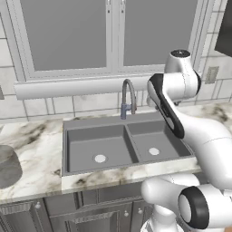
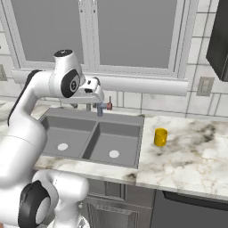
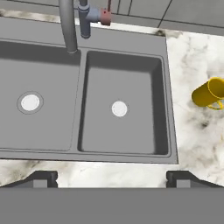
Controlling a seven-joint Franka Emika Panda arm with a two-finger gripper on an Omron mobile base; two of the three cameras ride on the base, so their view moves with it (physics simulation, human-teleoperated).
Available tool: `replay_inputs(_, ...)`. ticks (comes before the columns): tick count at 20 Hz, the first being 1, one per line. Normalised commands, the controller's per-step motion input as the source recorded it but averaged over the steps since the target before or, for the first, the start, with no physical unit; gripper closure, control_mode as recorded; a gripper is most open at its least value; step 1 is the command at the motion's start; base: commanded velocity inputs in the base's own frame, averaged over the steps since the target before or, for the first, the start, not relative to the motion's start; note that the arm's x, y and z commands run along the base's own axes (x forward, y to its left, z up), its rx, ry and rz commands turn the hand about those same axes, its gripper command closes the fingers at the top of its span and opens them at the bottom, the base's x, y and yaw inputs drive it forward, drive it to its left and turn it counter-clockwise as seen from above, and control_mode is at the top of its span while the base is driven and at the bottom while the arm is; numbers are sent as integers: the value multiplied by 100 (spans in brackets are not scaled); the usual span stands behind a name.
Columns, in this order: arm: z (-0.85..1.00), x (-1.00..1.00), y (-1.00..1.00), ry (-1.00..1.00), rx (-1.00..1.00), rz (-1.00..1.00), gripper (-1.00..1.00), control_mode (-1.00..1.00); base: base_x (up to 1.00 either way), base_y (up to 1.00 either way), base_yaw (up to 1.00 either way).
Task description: Place the jar in the left basin and the mug in the right basin of the sink.
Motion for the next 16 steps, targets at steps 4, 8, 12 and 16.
replay_inputs(4,-9,0,-36,0,-6,0,-100,-100,0,0,0)
replay_inputs(8,-7,0,-42,0,-2,0,-100,-100,0,0,0)
replay_inputs(12,-12,0,-45,0,-1,0,-100,-100,0,0,0)
replay_inputs(16,-16,0,-44,0,-1,0,-100,-100,0,0,0)
